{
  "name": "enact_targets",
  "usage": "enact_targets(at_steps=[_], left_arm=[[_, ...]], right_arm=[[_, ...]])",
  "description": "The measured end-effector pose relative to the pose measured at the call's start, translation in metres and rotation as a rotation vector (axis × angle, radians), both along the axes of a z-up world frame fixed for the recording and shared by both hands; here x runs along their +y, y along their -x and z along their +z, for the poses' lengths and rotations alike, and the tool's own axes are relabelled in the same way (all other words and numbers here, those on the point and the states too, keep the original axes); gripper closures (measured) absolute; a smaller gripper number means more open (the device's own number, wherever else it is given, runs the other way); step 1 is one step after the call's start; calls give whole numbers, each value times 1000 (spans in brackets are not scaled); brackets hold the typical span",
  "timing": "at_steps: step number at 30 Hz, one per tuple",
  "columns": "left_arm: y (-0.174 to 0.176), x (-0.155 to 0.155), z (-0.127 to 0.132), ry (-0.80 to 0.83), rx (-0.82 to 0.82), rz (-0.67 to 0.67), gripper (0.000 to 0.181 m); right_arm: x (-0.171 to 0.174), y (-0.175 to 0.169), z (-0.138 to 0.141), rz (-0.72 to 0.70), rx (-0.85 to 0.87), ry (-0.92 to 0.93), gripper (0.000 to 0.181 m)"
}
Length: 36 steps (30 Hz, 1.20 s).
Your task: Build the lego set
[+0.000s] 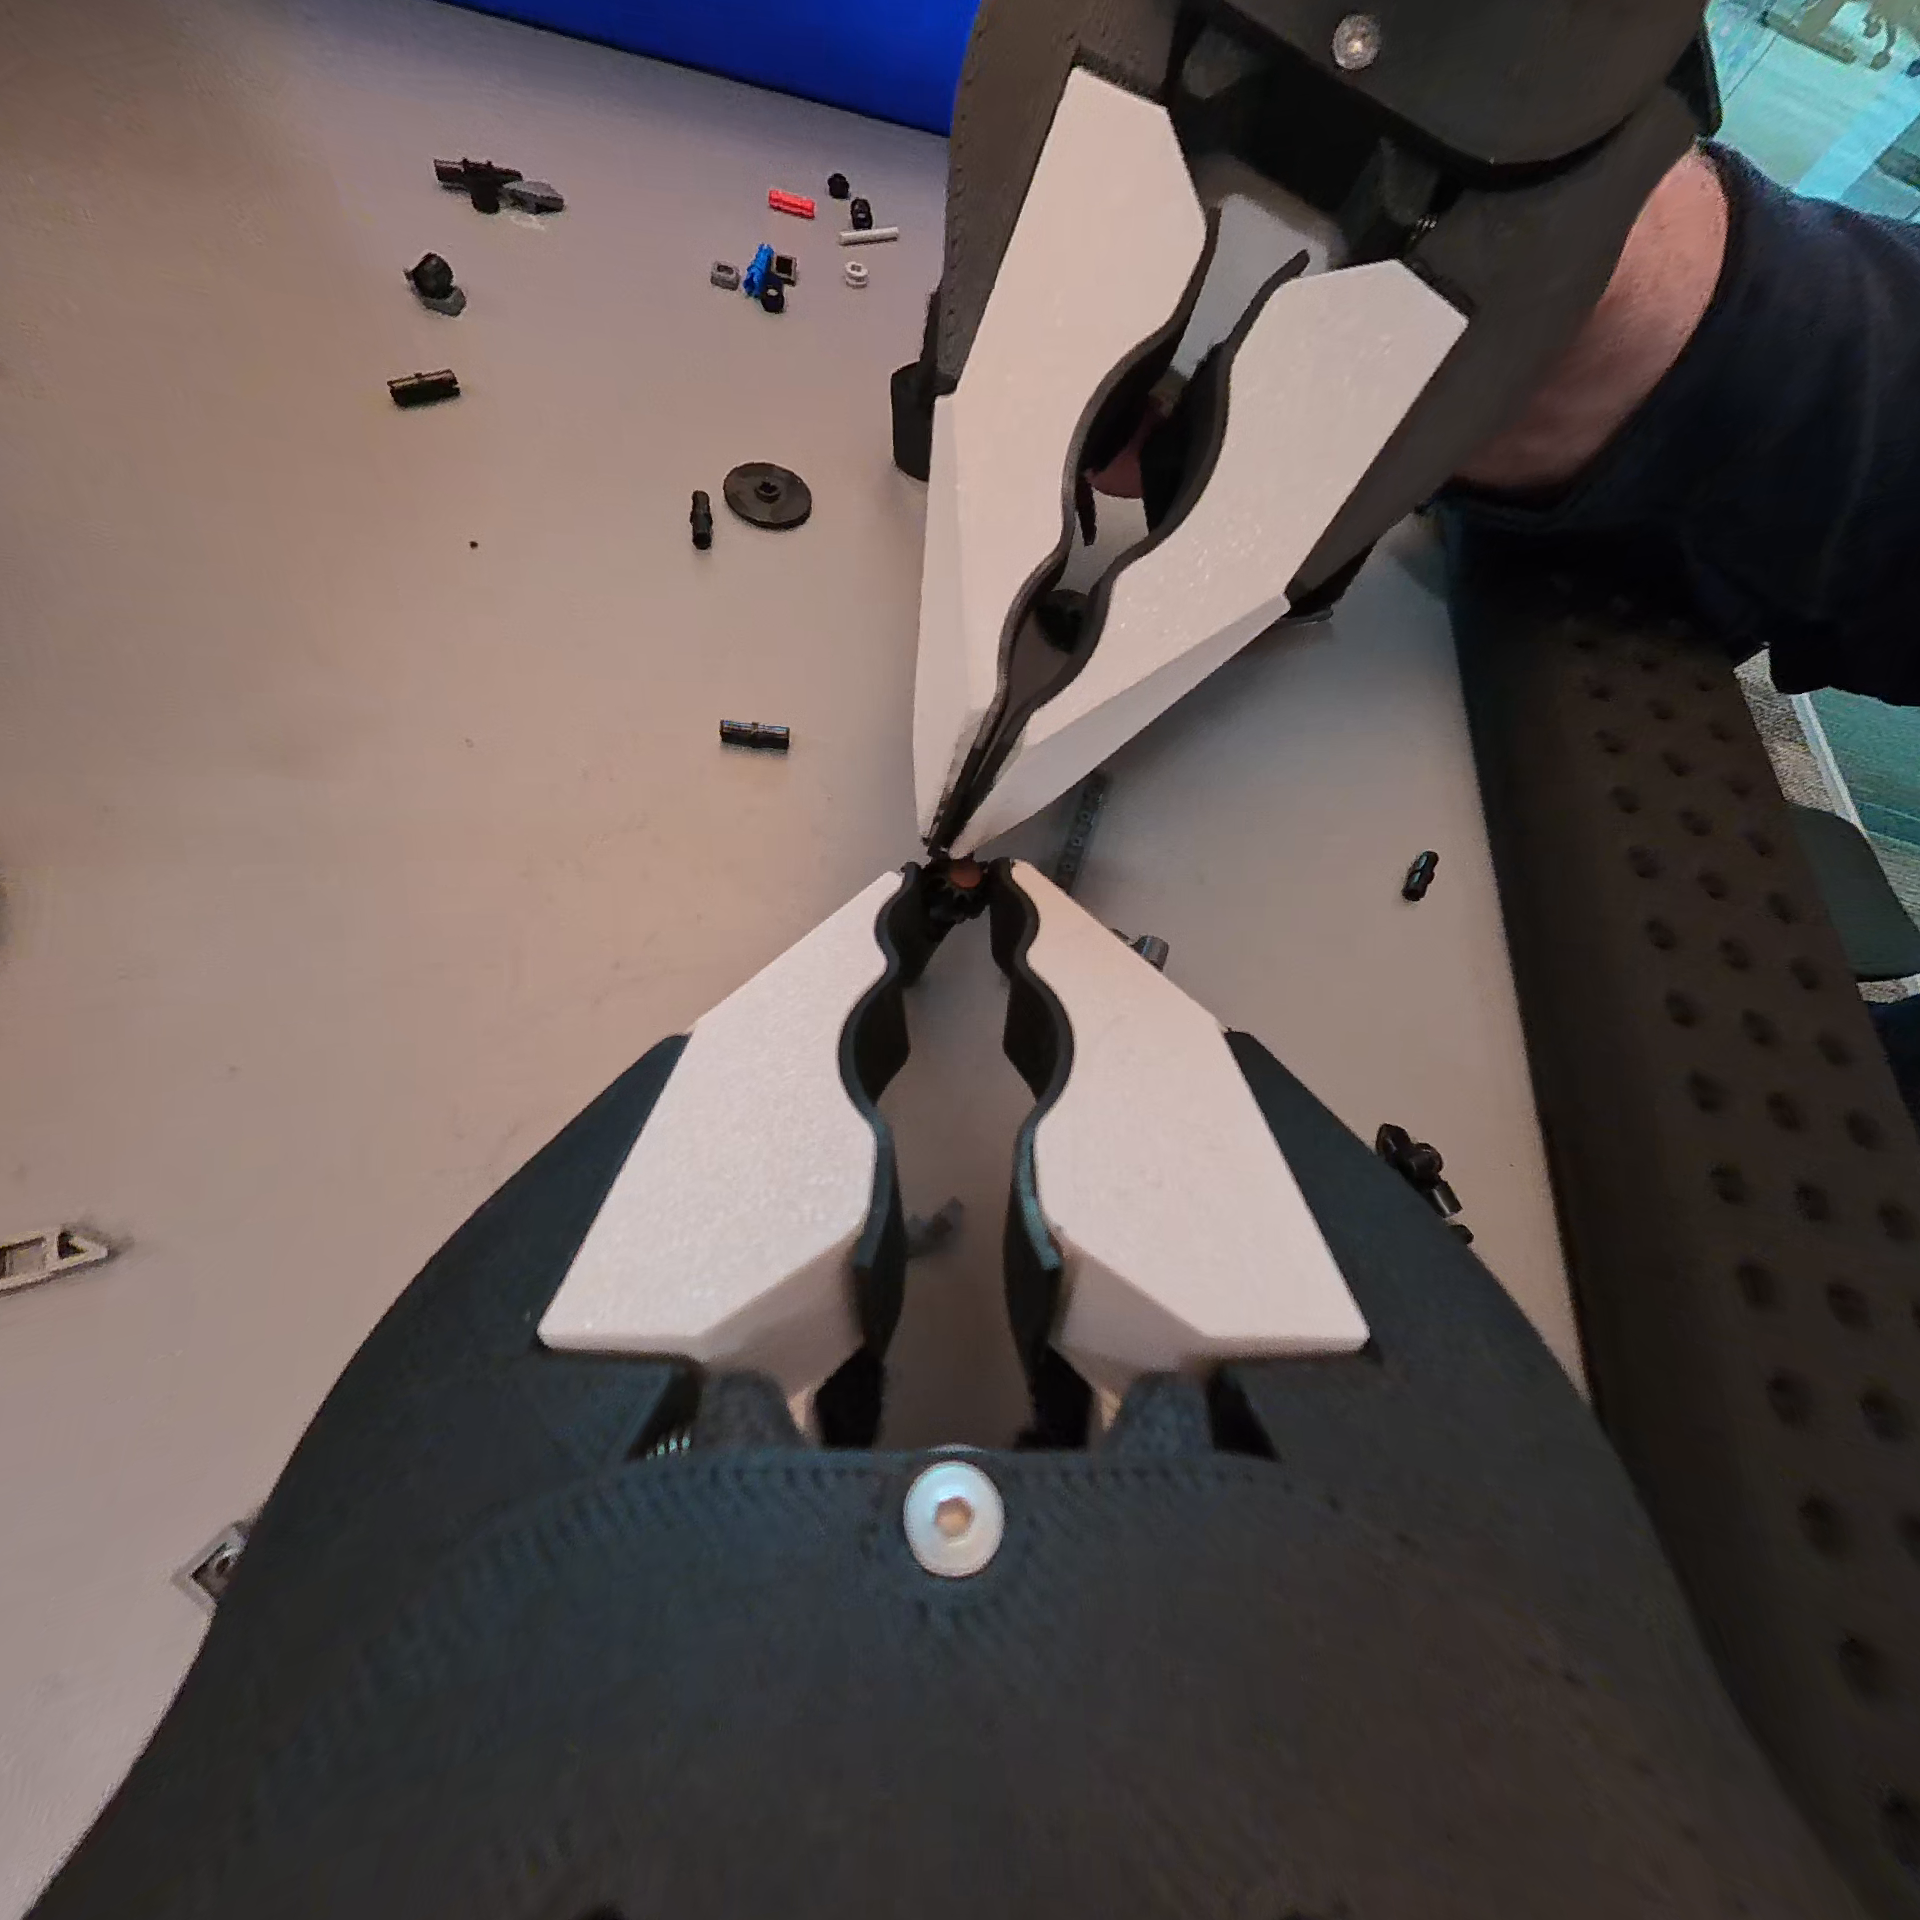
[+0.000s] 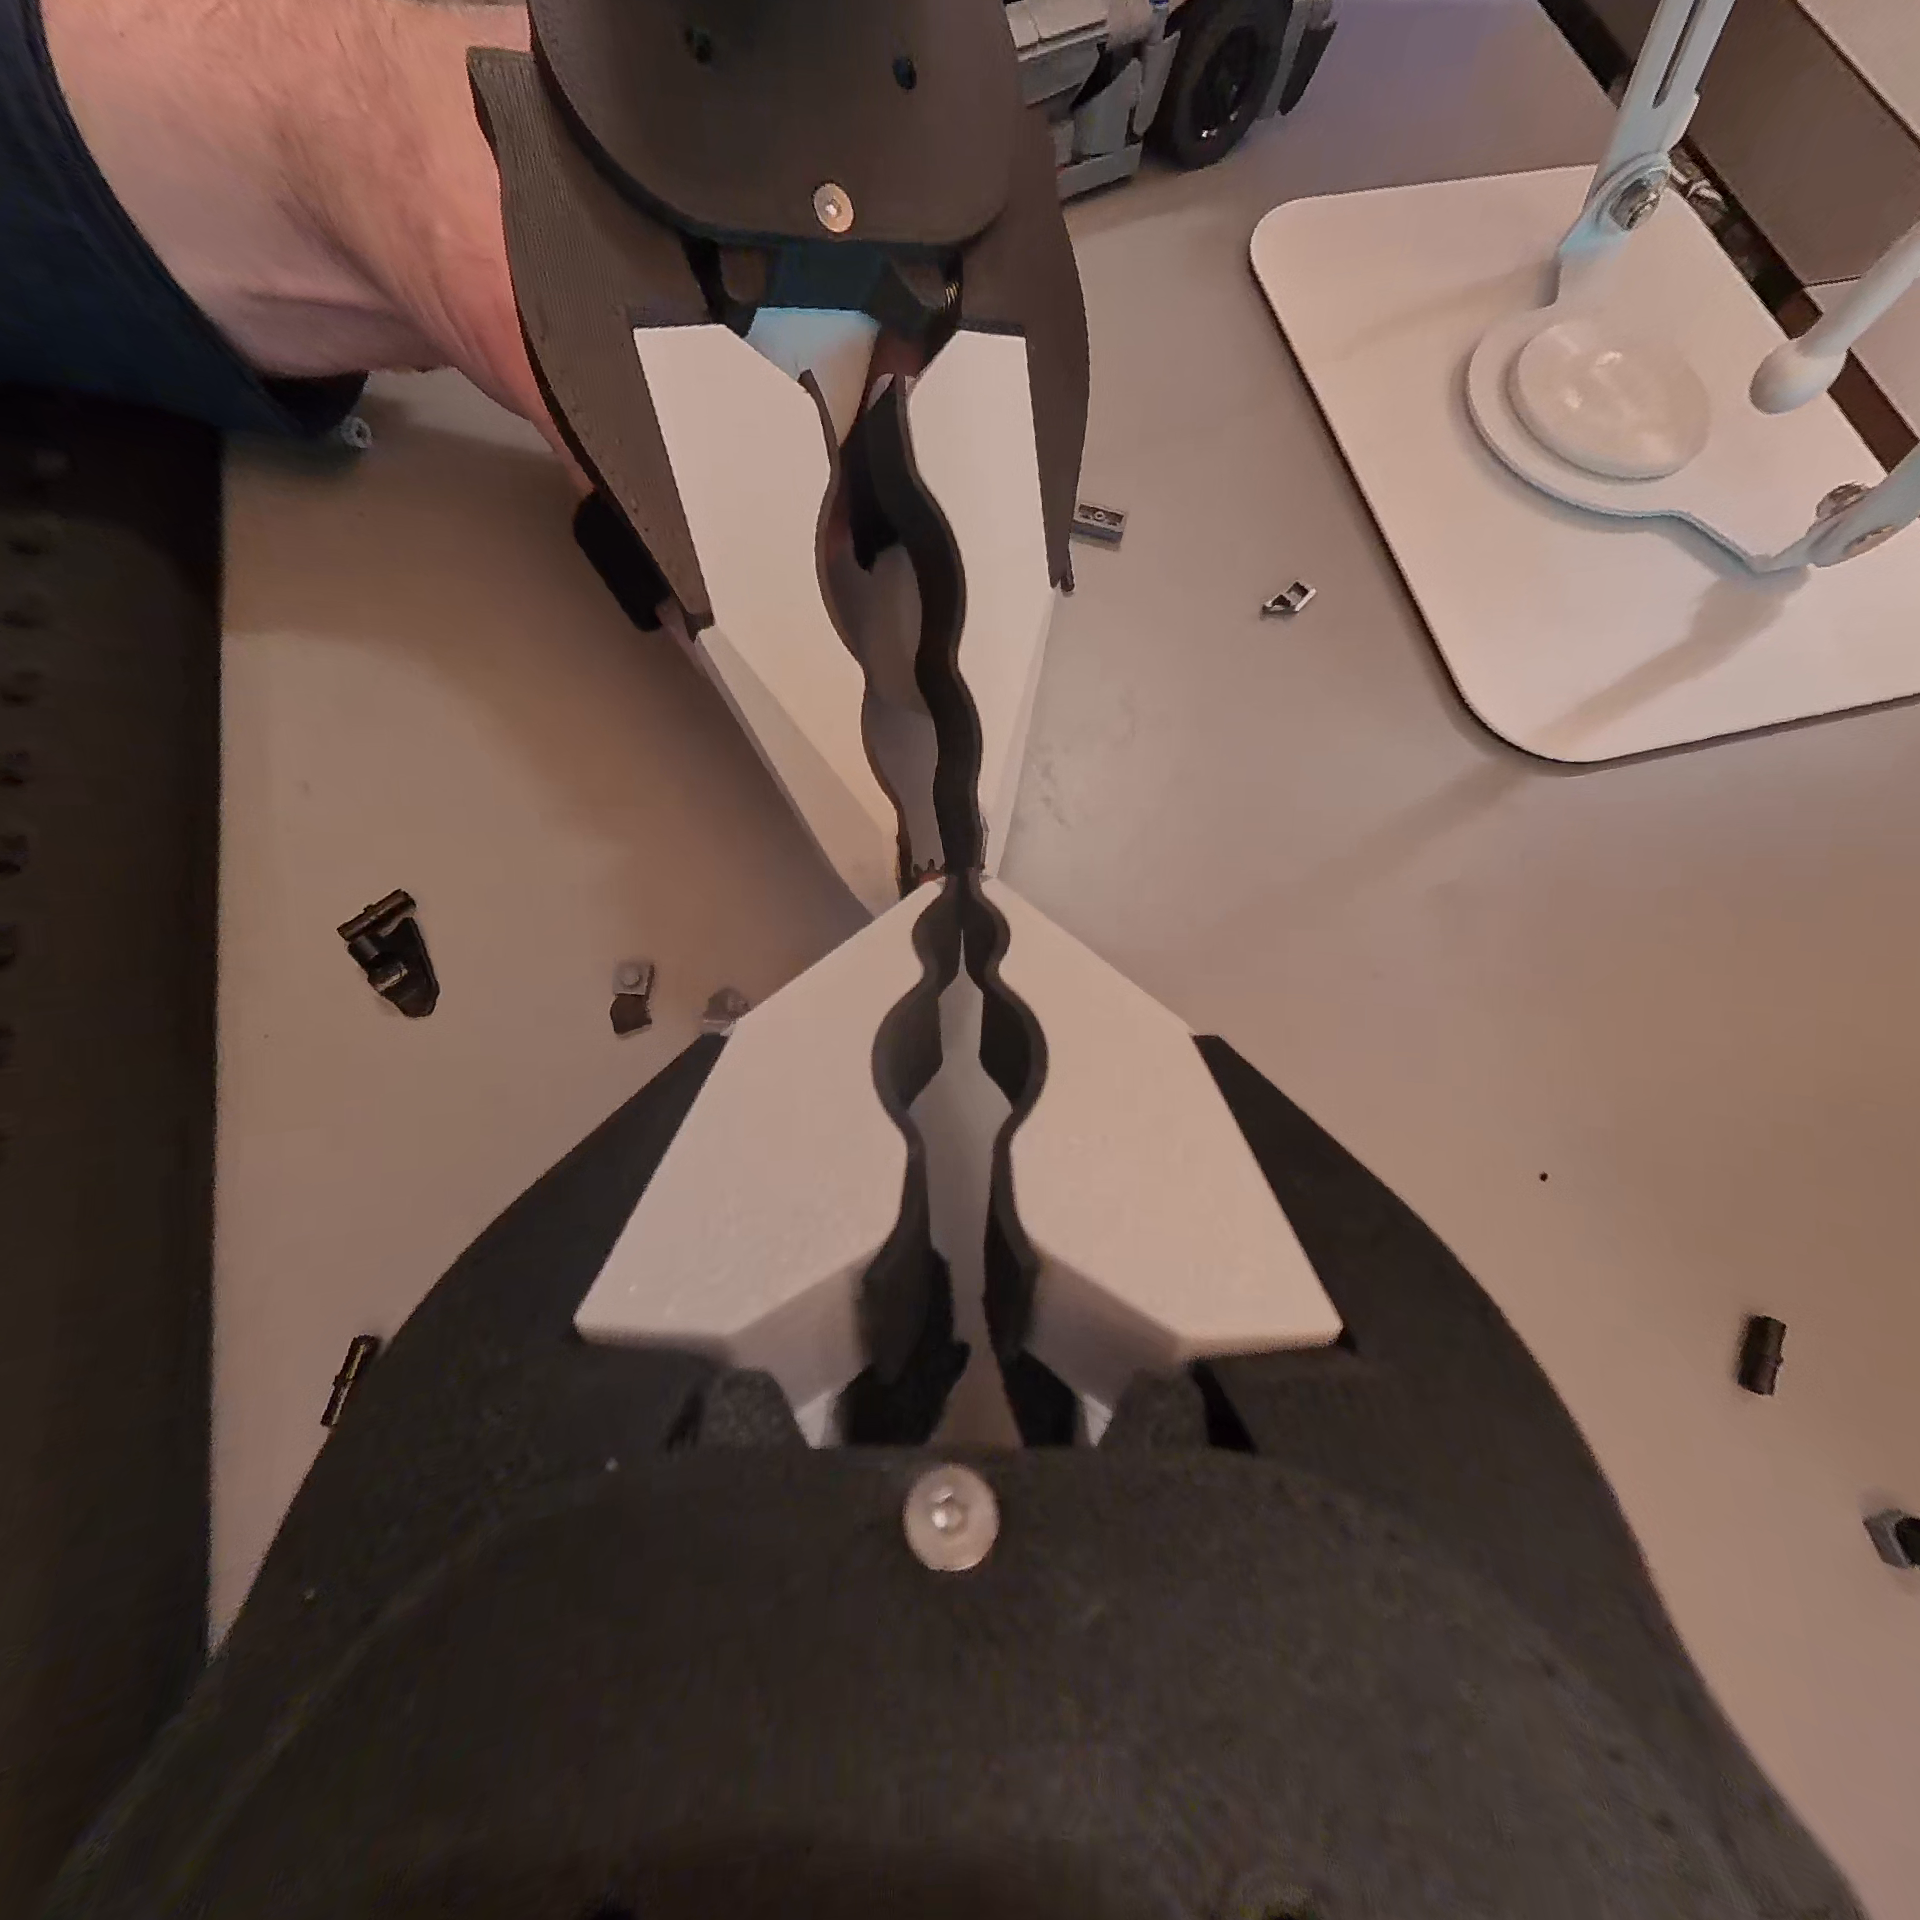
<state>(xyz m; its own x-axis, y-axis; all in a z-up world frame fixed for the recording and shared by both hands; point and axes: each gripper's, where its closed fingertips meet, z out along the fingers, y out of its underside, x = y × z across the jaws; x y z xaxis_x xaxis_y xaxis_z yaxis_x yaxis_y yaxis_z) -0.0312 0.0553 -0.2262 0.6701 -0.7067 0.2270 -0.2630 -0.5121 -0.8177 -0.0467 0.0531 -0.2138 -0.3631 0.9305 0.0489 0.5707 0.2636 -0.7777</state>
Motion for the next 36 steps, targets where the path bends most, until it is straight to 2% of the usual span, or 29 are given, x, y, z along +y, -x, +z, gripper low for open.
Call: enact_targets(at_steps=[14, 17, 20, 24, 27, 30, 33, 36], left_arm=[[3, 1, -4, 17, -2, 10, 170], [2, 1, -1, -13, 16, 11, 170], [7, 7, 32, -67, -196, 55, 170], [19, 7, 69, -139, -448, 78, 171], [13, 6, 75, -157, -496, 53, 171], [8, 3, 79, -165, -520, 27, 170], [11, 2, 82, -183, -531, 28, 170], [13, 2, 81, -189, -506, 31, 170]], right_arm=[[2, 3, -4, -20, -16, -19, 181], [6, 6, 9, -51, 47, 6, 181], [18, 0, 26, -85, 101, 47, 176], [16, -1, 29, -82, 122, 71, 153], [5, 9, 26, -67, 122, 3, 154], [3, 13, 27, -76, 150, -37, 177], [5, 13, 33, -96, 171, -72, 177], [12, 13, 36, -125, 184, -181, 177]])
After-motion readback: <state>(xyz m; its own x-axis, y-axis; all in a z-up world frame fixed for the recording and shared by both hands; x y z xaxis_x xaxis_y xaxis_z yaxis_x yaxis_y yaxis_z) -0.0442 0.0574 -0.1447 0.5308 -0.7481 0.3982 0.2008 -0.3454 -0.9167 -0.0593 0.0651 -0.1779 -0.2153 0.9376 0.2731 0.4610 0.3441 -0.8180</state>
